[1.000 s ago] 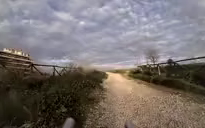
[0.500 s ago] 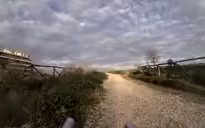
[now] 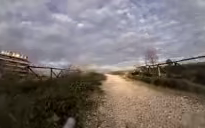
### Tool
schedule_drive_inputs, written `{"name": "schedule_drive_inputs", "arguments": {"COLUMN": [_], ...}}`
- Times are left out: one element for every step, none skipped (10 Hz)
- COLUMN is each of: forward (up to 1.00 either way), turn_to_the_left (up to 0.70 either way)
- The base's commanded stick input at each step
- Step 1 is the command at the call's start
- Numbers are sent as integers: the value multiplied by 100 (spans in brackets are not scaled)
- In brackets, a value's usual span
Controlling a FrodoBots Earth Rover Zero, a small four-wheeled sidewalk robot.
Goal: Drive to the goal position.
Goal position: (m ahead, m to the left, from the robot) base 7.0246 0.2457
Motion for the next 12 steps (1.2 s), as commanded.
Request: {"name": "schedule_drive_inputs", "arguments": {"forward": [70,70,70,70,70,70,70,70,70,61,50,50], "turn_to_the_left": [0,0,0,0,0,0,0,0,0,0,0,0]}}
